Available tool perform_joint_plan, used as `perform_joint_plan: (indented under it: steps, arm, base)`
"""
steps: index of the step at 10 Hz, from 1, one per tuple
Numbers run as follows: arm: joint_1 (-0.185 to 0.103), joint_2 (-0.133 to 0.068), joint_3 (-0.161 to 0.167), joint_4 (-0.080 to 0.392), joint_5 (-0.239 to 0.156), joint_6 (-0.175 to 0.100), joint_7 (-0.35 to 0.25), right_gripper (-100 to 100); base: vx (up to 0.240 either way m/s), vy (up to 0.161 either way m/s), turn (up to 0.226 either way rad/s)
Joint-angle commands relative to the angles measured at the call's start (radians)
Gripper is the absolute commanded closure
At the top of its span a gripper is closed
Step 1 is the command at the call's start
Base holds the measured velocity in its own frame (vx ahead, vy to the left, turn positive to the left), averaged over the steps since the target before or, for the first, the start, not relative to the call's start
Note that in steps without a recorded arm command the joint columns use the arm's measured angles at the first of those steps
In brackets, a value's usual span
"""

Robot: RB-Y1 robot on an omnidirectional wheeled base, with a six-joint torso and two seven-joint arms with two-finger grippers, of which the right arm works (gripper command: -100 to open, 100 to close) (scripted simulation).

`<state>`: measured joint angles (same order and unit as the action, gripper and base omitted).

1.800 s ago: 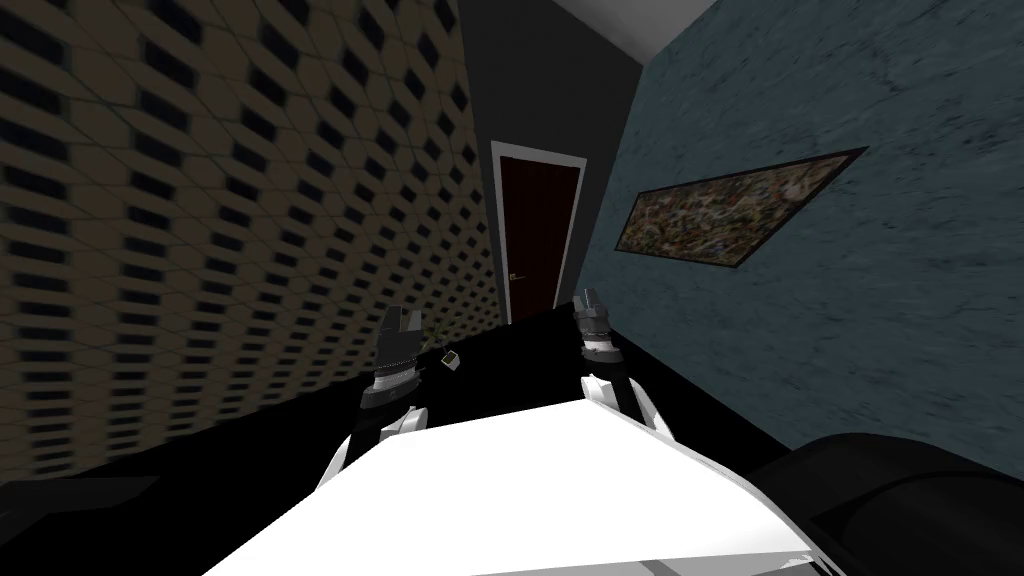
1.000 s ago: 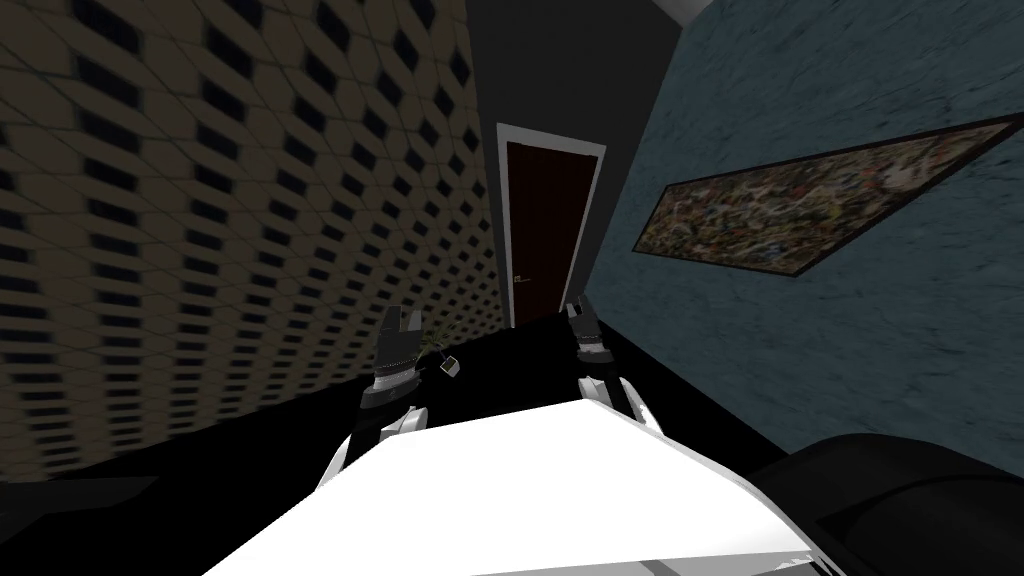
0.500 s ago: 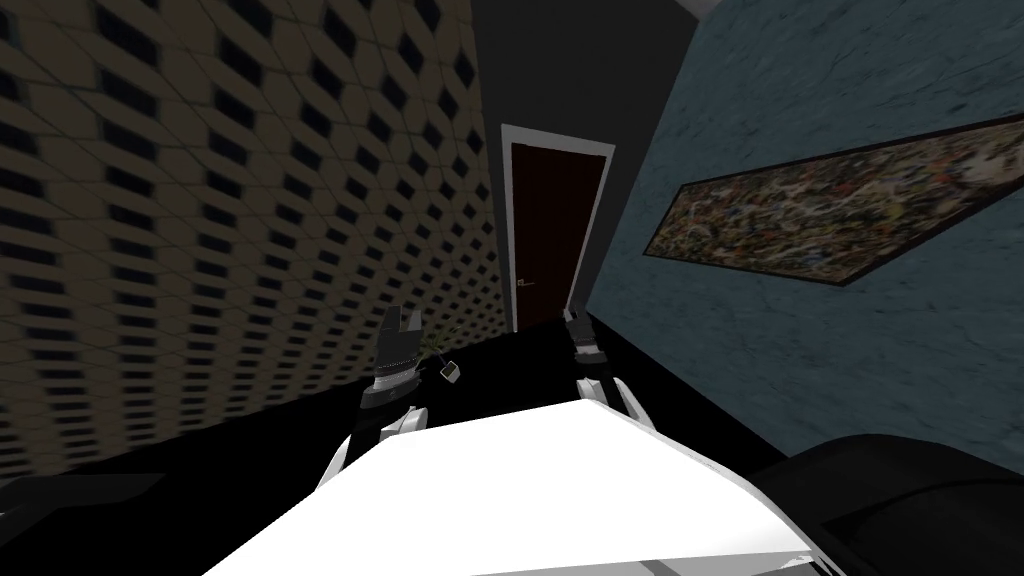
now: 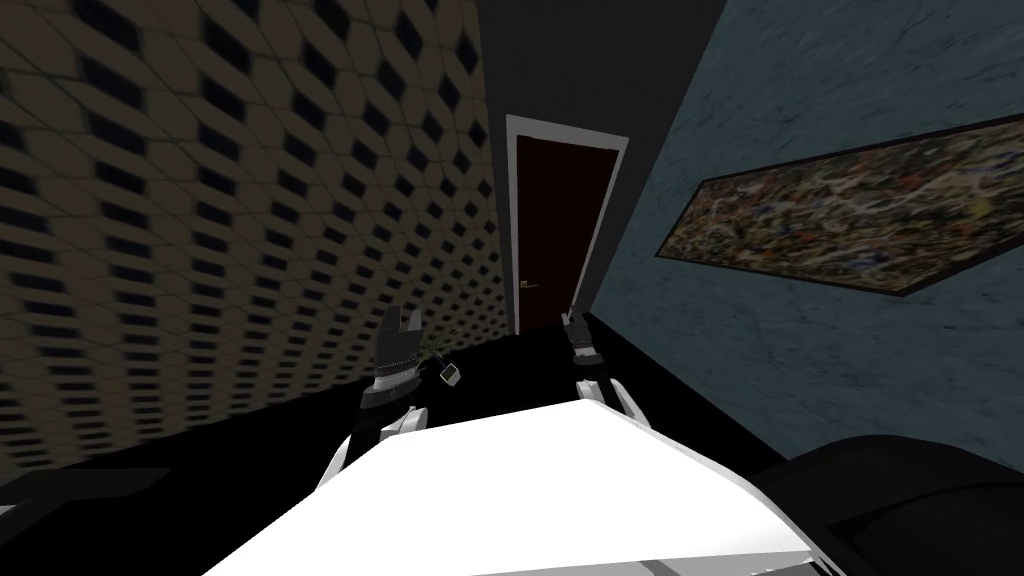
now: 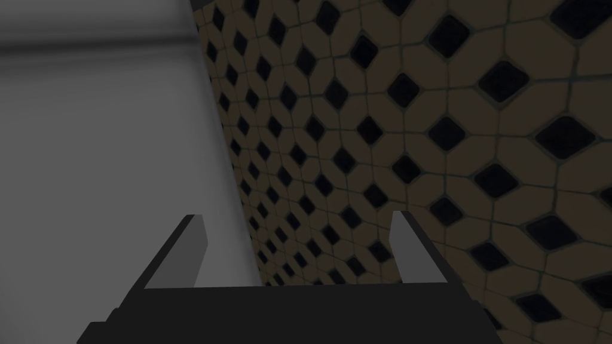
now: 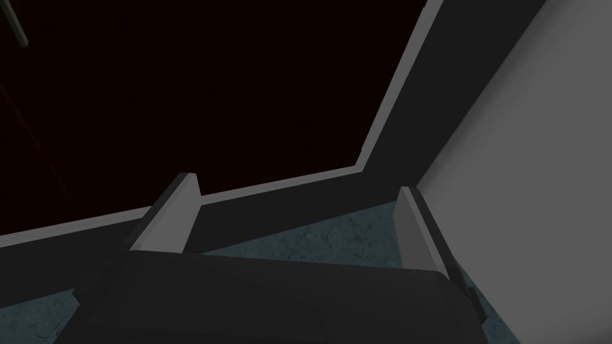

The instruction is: Pull the door open

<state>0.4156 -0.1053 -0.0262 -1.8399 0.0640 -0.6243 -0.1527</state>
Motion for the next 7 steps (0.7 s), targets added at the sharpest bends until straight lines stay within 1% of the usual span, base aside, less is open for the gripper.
perform_joint_plan:
  steps: [1, 7]
  arm:
    - [-0.009, -0.006, 0.002, 0.035, -0.004, -0.008, -0.003, -100]
    - [-0.045, -0.033, 0.006, 0.172, -0.022, -0.039, -0.015, -100]
  base:
    - [0.095, -0.015, 0.057]
    - [0.103, -0.011, 0.055]
